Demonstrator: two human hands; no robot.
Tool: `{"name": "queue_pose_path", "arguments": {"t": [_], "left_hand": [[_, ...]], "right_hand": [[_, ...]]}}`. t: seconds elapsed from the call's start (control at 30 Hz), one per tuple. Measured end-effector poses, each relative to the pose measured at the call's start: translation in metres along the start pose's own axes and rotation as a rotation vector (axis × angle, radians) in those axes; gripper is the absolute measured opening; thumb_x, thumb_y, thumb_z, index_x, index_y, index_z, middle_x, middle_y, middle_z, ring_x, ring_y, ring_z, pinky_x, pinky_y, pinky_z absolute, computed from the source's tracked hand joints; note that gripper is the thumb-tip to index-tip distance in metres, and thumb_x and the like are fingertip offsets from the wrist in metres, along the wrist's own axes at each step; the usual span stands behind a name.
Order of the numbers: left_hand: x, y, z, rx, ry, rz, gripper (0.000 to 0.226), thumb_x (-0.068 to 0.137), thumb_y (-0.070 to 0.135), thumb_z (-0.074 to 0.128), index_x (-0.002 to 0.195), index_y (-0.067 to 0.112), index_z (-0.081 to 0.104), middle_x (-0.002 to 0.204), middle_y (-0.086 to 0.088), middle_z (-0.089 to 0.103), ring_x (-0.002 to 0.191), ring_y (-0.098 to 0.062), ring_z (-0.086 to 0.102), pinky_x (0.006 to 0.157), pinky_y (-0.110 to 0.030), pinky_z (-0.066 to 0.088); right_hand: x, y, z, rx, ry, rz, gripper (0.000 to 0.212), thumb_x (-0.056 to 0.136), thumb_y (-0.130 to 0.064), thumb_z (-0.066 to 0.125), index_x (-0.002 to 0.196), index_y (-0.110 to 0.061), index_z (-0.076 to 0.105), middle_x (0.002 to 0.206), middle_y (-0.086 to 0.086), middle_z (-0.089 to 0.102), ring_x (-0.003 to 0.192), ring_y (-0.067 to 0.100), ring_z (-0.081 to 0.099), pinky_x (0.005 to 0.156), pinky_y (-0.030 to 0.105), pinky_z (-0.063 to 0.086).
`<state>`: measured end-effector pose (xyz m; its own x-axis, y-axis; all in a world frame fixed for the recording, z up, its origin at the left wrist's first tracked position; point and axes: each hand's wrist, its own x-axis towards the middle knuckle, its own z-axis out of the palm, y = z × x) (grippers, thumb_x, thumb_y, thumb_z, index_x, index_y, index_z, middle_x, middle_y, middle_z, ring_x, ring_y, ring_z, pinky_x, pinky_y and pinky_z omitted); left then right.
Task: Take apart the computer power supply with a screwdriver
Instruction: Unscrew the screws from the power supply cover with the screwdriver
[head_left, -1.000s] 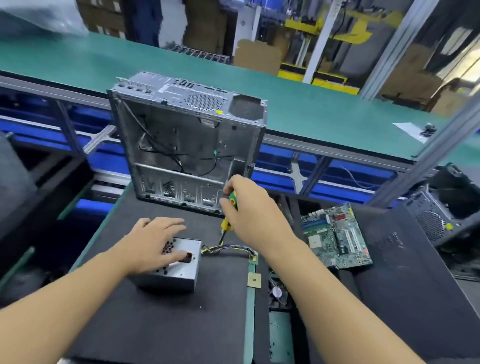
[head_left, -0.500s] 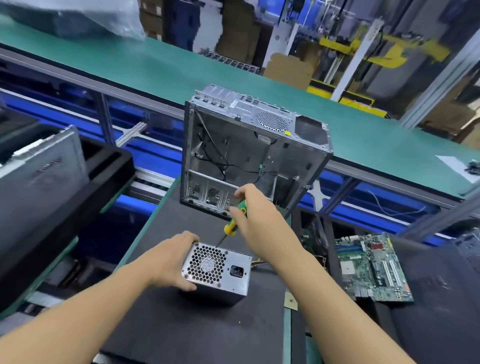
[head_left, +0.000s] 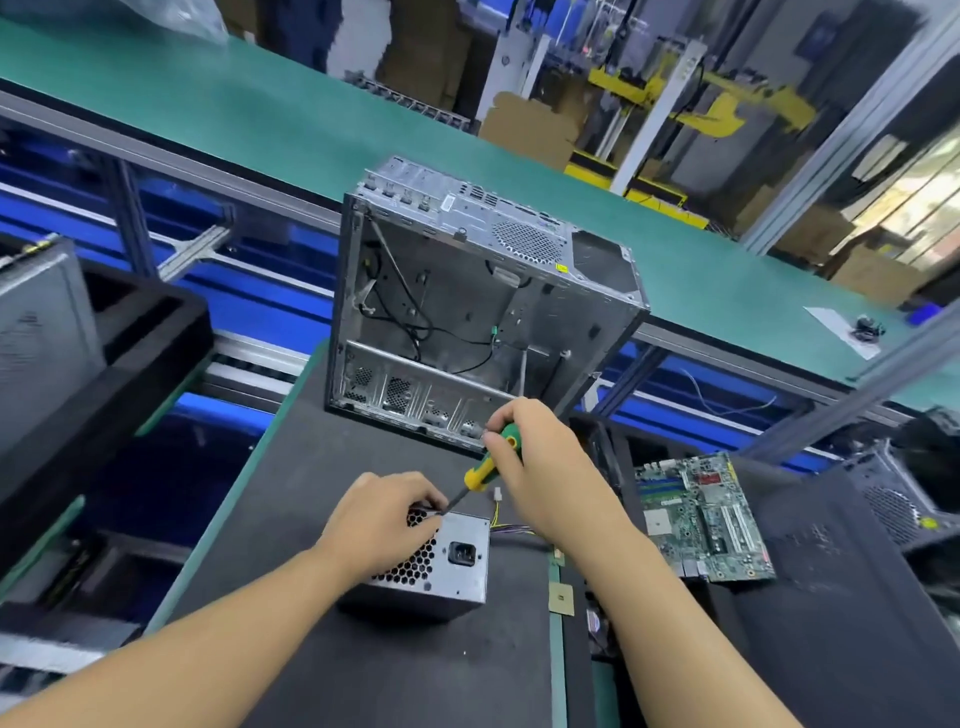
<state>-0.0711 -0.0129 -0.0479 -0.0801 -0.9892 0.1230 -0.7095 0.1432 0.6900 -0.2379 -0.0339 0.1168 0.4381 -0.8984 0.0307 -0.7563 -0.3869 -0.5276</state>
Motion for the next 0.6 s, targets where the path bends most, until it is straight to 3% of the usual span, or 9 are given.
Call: {"name": "queue_pose_path", "arguments": {"t": [0.17, 0.3, 0.43, 0.6], "left_hand": [[-0.002, -0.003, 0.004, -0.036, 0.057, 0.034, 0.01, 0.086, 0.036, 0.068, 0.095, 0.034, 0.073, 0.093, 0.028, 0.066, 0.088, 0.008, 0.062, 0.088, -0.037, 0.05], [-0.002, -0.006, 0.006, -0.014, 0.09, 0.037, 0.008, 0.088, 0.036, 0.07, 0.094, 0.033, 0.074, 0.093, 0.026, 0.068, 0.085, 0.006, 0.062, 0.084, -0.036, 0.051], [-0.002, -0.007, 0.008, -0.006, 0.113, 0.038, 0.009, 0.089, 0.035, 0.069, 0.096, 0.031, 0.075, 0.094, 0.024, 0.069, 0.085, 0.004, 0.063, 0.083, -0.035, 0.05], [-0.001, -0.008, 0.007, 0.054, 0.085, 0.053, 0.019, 0.086, 0.043, 0.065, 0.103, 0.037, 0.071, 0.098, 0.028, 0.068, 0.094, 0.005, 0.062, 0.087, -0.03, 0.043]], "right_hand": [[-0.001, -0.001, 0.003, 0.024, 0.009, 0.002, 0.007, 0.102, -0.022, 0.048, 0.099, -0.017, 0.05, 0.088, -0.012, 0.048, 0.074, -0.015, 0.05, 0.063, 0.006, 0.037], [0.001, -0.003, 0.006, -0.032, -0.001, -0.01, 0.008, 0.102, -0.028, 0.048, 0.101, -0.02, 0.049, 0.094, -0.009, 0.047, 0.076, -0.006, 0.046, 0.064, 0.015, 0.036], [0.005, -0.005, 0.006, -0.064, -0.038, 0.007, 0.013, 0.101, -0.033, 0.05, 0.102, -0.02, 0.048, 0.083, -0.012, 0.046, 0.069, -0.001, 0.048, 0.056, 0.018, 0.031], [0.013, -0.008, 0.003, -0.302, -0.141, 0.031, 0.036, 0.097, -0.051, 0.049, 0.095, -0.016, 0.046, 0.081, -0.004, 0.054, 0.075, 0.021, 0.052, 0.058, 0.032, 0.035]]}}
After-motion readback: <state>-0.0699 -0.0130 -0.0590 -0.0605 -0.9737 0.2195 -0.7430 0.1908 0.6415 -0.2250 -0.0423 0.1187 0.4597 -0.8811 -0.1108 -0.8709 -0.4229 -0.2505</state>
